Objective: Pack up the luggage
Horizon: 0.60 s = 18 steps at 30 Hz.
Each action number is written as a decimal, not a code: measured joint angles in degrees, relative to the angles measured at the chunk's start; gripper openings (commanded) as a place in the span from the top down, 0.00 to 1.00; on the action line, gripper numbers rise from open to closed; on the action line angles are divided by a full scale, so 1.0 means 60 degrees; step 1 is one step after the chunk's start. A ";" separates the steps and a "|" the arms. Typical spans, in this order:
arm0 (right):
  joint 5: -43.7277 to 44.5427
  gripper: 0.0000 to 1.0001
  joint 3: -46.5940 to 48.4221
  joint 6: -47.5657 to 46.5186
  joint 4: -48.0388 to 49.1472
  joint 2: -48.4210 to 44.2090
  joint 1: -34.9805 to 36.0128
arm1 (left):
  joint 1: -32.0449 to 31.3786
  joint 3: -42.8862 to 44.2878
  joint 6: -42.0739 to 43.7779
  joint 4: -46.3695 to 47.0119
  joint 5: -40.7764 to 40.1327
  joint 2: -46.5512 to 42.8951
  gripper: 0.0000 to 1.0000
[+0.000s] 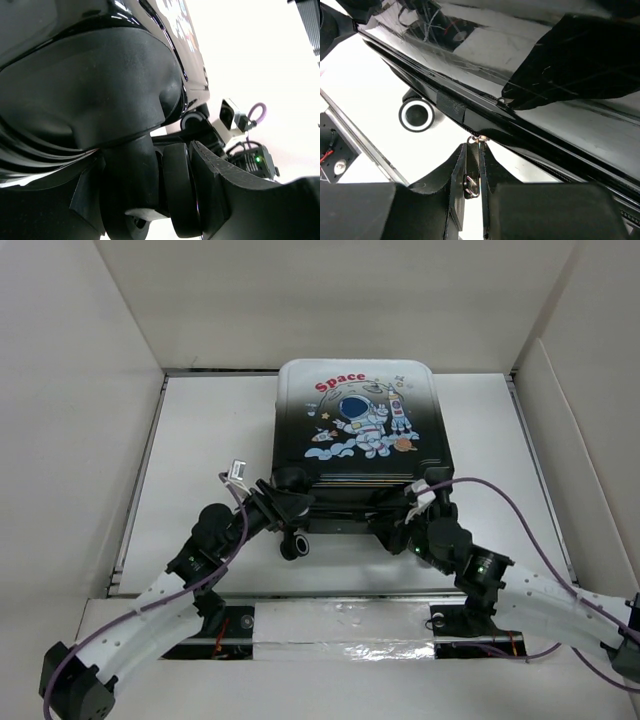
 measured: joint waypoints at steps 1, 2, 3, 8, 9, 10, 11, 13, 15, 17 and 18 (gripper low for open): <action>-0.0095 1.00 -0.0004 -0.0025 -0.0084 -0.0084 -0.0040 | 0.0000 0.0000 -0.0011 0.0200 0.0135 0.0178 1.00; -0.0229 1.00 -0.0004 -0.0047 -0.0080 -0.0058 -0.0066 | -0.0004 0.0000 -0.0025 0.0437 0.0255 0.0415 1.00; -0.0299 1.00 0.0000 -0.0044 0.0025 0.0080 -0.0058 | -0.0026 0.0000 -0.0033 0.0703 0.0331 0.0645 1.00; 0.0109 1.00 0.0576 -0.0142 0.1606 0.2477 0.0492 | -0.0324 0.0474 0.0066 0.1647 0.0135 0.2262 1.00; 0.0233 1.00 0.1009 -0.0233 0.1938 0.3202 0.0707 | -0.0426 0.0750 0.0102 0.1650 0.0149 0.2634 1.00; 0.0299 1.00 0.1486 -0.0310 0.2244 0.3985 0.0856 | -0.0495 0.0922 0.0098 0.1668 0.0186 0.2907 1.00; 0.0291 1.00 0.1989 -0.0393 0.2601 0.4765 0.0994 | -0.0561 0.1067 0.0055 0.1749 0.0226 0.3209 1.00; 0.0204 1.00 0.2823 -0.0517 0.3497 0.6371 0.1235 | -0.0619 0.1096 -0.0095 0.1956 0.0335 0.3486 1.00; 0.0317 1.00 0.3348 -0.0554 0.4615 0.7570 0.1308 | -0.0393 0.1093 -0.0208 0.1770 0.0022 0.3406 1.00; 0.0364 1.00 0.3840 -0.0521 0.5475 0.8466 0.1231 | -0.0197 0.1049 -0.0277 0.1683 -0.0641 0.3136 1.00; 0.0386 1.00 0.4080 -0.0492 0.5807 0.8859 0.1213 | -0.0146 0.0976 -0.0321 0.1661 -0.1013 0.2994 1.00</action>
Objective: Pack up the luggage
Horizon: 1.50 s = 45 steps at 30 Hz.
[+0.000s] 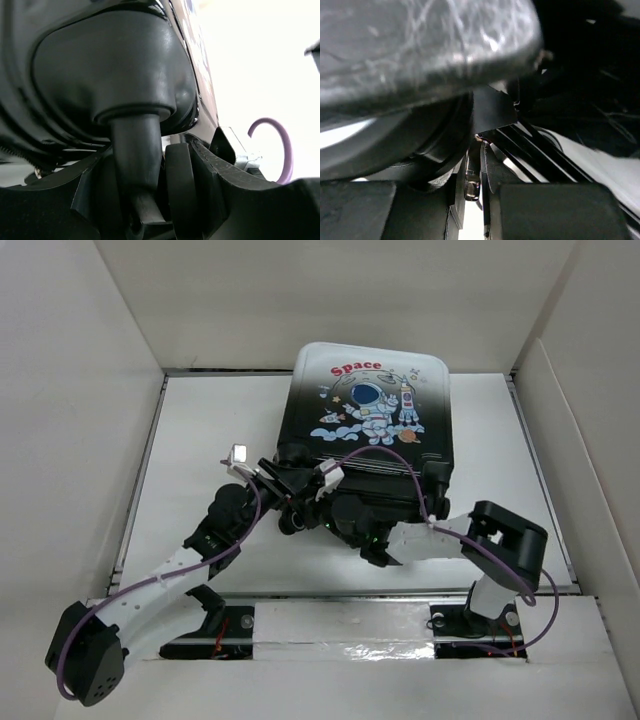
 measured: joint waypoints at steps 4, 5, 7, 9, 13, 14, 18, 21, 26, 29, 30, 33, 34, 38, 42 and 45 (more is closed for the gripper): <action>-0.0164 0.93 0.0240 0.0171 0.0729 0.0699 0.0029 | 0.0040 -0.0495 -0.0106 -0.0106 -0.0794 -0.0663 1.00; -0.0178 0.83 0.0175 0.0240 0.0761 0.0659 0.0055 | 0.0025 -0.0532 -0.0117 -0.0197 -0.0820 -0.0809 1.00; -0.0331 0.53 -0.0149 0.0408 0.0809 0.0350 0.0102 | -0.0146 -0.0554 -0.0102 -0.0324 -0.0750 -0.0969 1.00; -0.0929 0.38 -0.0452 0.0674 0.0761 -0.0102 0.0295 | -0.0386 -0.0554 -0.0011 -0.0361 -0.0565 -0.1082 1.00; -0.1632 0.19 -0.0994 0.0929 0.0397 -0.1417 0.1253 | -0.0601 -0.0557 0.0036 -0.0474 -0.0058 -0.1220 1.00; -0.1672 0.18 -0.1162 0.0954 0.0135 -0.1818 0.1402 | -0.0557 -0.0601 0.0033 -0.0488 0.0040 -0.1279 1.00; -0.1614 0.15 -0.1712 0.0987 -0.1031 -0.3228 0.1483 | -0.0135 -0.0878 0.0022 -0.0291 0.0259 -0.1497 1.00; -0.1311 0.14 -0.1829 0.0969 -0.2138 -0.3956 0.1490 | 0.0120 -0.1071 0.0011 -0.0113 0.0270 -0.1585 1.00; -0.0331 0.13 -0.1767 0.0747 -0.3395 -0.4823 0.1504 | 0.0178 -0.1209 -0.0007 0.0022 0.0324 -0.1599 1.00; 0.0193 0.13 -0.1268 0.0521 -0.3901 -0.4696 0.1504 | 0.0178 -0.1293 -0.0087 0.0062 0.0357 -0.1636 1.00; 0.0317 0.13 -0.1056 0.0466 -0.3942 -0.4568 0.1508 | 0.0178 -0.1326 -0.0127 0.0095 0.0361 -0.1647 1.00; 0.0794 0.16 -0.0546 0.0335 -0.3741 -0.4102 0.1530 | 0.0178 -0.1501 -0.0321 0.0288 0.0368 -0.1698 1.00; 0.0965 0.17 -0.0514 0.0266 -0.3537 -0.3974 0.1537 | 0.0182 -0.1555 -0.0404 0.0346 0.0375 -0.1705 1.00; 0.1621 0.19 -0.0510 -0.0029 -0.2794 -0.3428 0.1541 | 0.0189 -0.1679 -0.0729 0.0539 0.0444 -0.1708 0.99; 0.2193 0.19 -0.0423 -0.0240 -0.2171 -0.2849 0.1541 | 0.0193 -0.2007 -0.1104 0.1013 0.0492 -0.1763 0.98; 0.2455 0.20 -0.0364 -0.0350 -0.1545 -0.2375 0.1541 | 0.0215 -0.2251 -0.1399 0.1413 0.0565 -0.1767 0.98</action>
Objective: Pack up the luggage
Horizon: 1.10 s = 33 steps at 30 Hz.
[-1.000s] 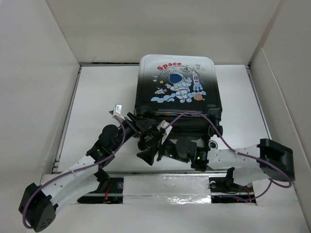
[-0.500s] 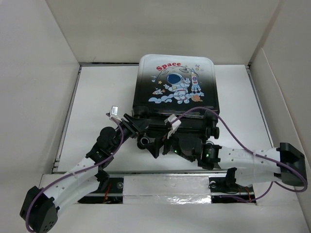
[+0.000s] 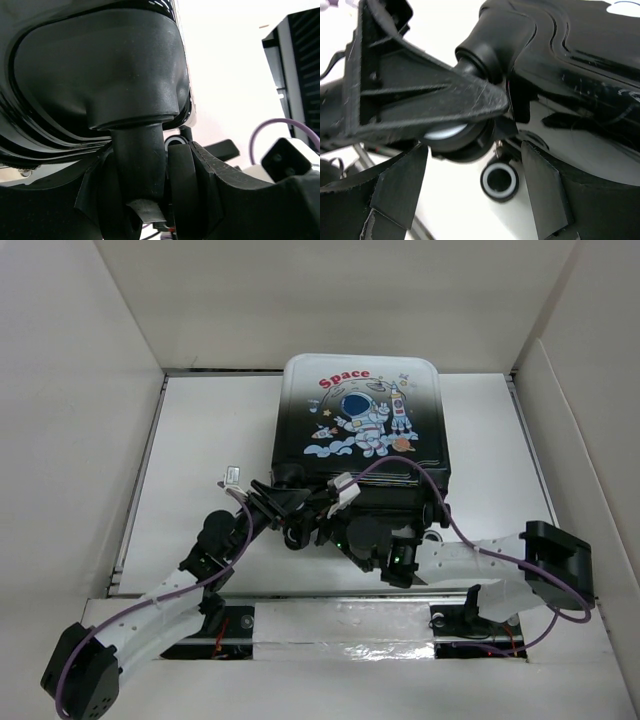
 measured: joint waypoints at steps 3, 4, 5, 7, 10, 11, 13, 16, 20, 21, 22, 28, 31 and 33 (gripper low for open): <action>0.0178 0.22 0.0007 -0.0040 0.0692 0.0463 0.0004 | 0.0015 -0.0193 -0.0222 0.0313 0.0084 0.0000 0.98; 0.0215 0.23 0.0015 -0.0051 0.0849 0.0550 0.0004 | 0.0015 -0.0244 -0.0295 0.0423 0.0091 0.0000 0.98; 0.0317 0.24 0.0058 -0.0102 0.1031 0.0696 0.0018 | 0.0015 -0.0284 -0.0317 0.0499 0.0080 -0.0011 0.97; 0.0510 0.24 0.0135 -0.0193 0.1177 0.0820 0.0091 | 0.0044 -0.0302 -0.0346 0.0492 0.0066 -0.0069 0.97; 0.0721 0.25 0.0317 -0.0321 0.1246 0.1016 0.0157 | 0.0087 -0.0302 -0.0401 0.0324 -0.0025 -0.0244 0.95; 0.0783 0.27 0.0368 -0.0368 0.1286 0.1096 0.0175 | 0.0098 -0.0313 -0.0412 0.0273 -0.0073 -0.0295 0.94; 0.0860 0.30 0.0470 -0.0470 0.1348 0.1239 0.0208 | 0.0149 -0.0372 -0.0444 0.0248 -0.0117 -0.0379 0.93; 0.1060 0.31 0.0758 -0.0688 0.1381 0.1534 0.0280 | 0.0266 -0.0455 -0.0546 0.0251 -0.0178 -0.0463 0.93; 0.1337 0.34 0.1056 -0.1064 0.1548 0.1949 0.0375 | 0.0390 -0.0718 -0.0925 0.0444 -0.0364 -0.0619 0.94; 0.1421 0.38 0.1115 -0.1162 0.1628 0.2047 0.0401 | 0.0397 -0.0780 -0.1002 0.0495 -0.0437 -0.0670 0.94; 0.1512 0.51 0.1166 -0.1264 0.1734 0.2146 0.0437 | 0.0412 -0.0827 -0.1078 0.0532 -0.0495 -0.0718 0.94; 0.1636 0.78 0.1220 -0.1679 0.2302 0.2412 0.0510 | 0.0452 -0.0860 -0.1093 0.0233 -0.0670 -0.1024 0.67; 0.1515 0.79 0.1220 -0.1734 0.2331 0.2415 0.0506 | 0.0444 -0.0721 -0.0805 -0.0466 -0.0641 -0.1468 0.40; 0.1439 0.82 0.1220 -0.1719 0.2335 0.2379 0.0463 | 0.0335 -0.0488 -0.0463 -0.1228 -0.0455 -0.2011 0.30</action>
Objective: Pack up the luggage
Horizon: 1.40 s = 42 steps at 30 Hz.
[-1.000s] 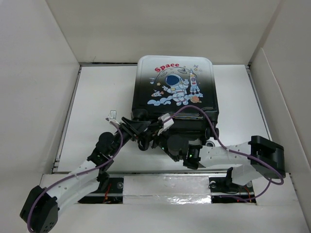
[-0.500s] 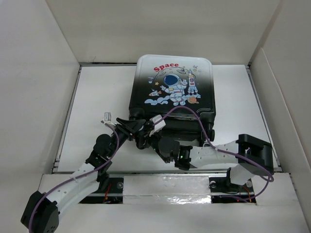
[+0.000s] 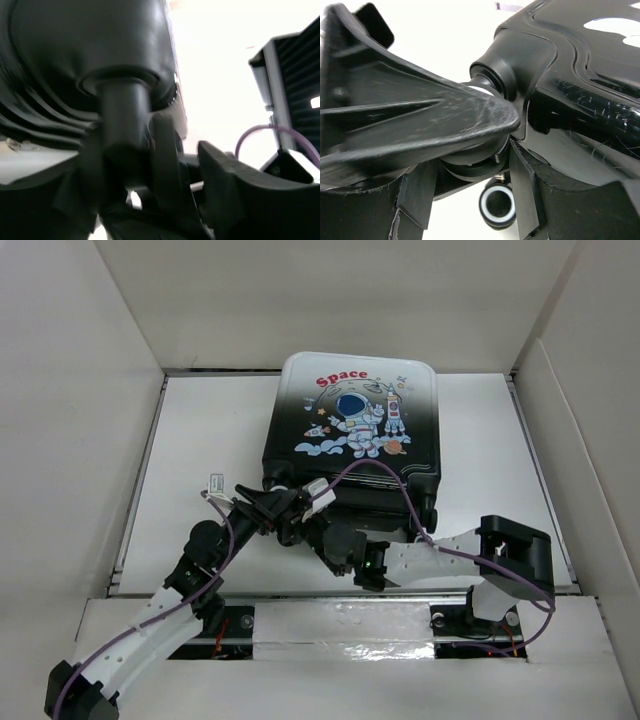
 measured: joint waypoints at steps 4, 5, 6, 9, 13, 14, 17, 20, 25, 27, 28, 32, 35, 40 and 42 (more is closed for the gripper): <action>-0.0321 0.84 0.0000 0.0084 -0.0098 -0.0120 -0.0076 | -0.0178 0.0736 0.0812 -0.2025 -0.0106 -0.0816 0.20; -0.0444 0.84 -0.0004 0.0120 -0.0146 -0.0146 -0.0117 | -0.0215 0.0929 0.0984 -0.2506 -0.0215 -0.0936 0.19; -0.0554 0.85 -0.0004 0.0164 -0.0200 -0.0168 -0.0164 | -0.0226 0.1137 0.1304 -0.3213 -0.0342 -0.1027 0.18; -0.0994 0.87 -0.0015 0.0339 -0.0412 -0.0291 -0.0364 | -0.0270 0.1672 0.1814 -0.4127 -0.0699 -0.1180 0.22; -0.1920 0.88 -0.0204 0.0601 -0.0845 -0.0732 -0.0776 | -0.0335 0.2011 0.2401 -0.4976 -0.1304 -0.1432 0.36; -0.2218 0.89 -0.0284 0.0681 -0.0969 -0.0874 -0.0911 | -0.0331 0.2011 0.2488 -0.5078 -0.1464 -0.1555 0.43; -0.3177 0.89 -0.0532 0.0903 -0.1315 -0.1341 -0.1330 | -0.0331 0.2004 0.2565 -0.5344 -0.1734 -0.1872 0.64; -0.4080 0.89 -0.0816 0.0936 -0.1763 -0.1723 -0.1632 | -0.0463 0.1916 0.2532 -0.5355 -0.1687 -0.1971 0.81; -0.4615 0.90 -0.1322 0.1137 -0.2131 -0.2455 -0.1938 | -0.0477 0.1490 0.2714 -0.5038 -0.1705 -0.2044 0.98; -0.4422 0.90 -0.1490 0.1180 -0.2226 -0.2728 -0.2244 | -0.0444 0.1264 0.2816 -0.4783 -0.1843 -0.2149 1.00; -0.4251 0.90 -0.1526 0.1275 -0.2189 -0.2798 -0.2444 | -0.0441 0.1162 0.2863 -0.4663 -0.1960 -0.2175 0.98; -0.4328 0.89 -0.1596 0.1421 -0.2138 -0.2940 -0.2714 | -0.0426 0.0860 0.3038 -0.4226 -0.2138 -0.2419 0.73; -0.4422 0.80 -0.1596 0.1453 -0.2127 -0.2947 -0.2725 | -0.0426 0.0820 0.3202 -0.4098 -0.2127 -0.2452 0.73; -0.4921 0.47 -0.1599 0.1443 -0.1851 -0.2783 -0.2674 | -0.0342 0.0849 0.3359 -0.3344 -0.2062 -0.1657 0.71; -0.5009 0.36 -0.1621 0.1399 -0.1847 -0.2674 -0.2612 | -0.0215 0.0845 0.3359 -0.2951 -0.2178 -0.1319 0.70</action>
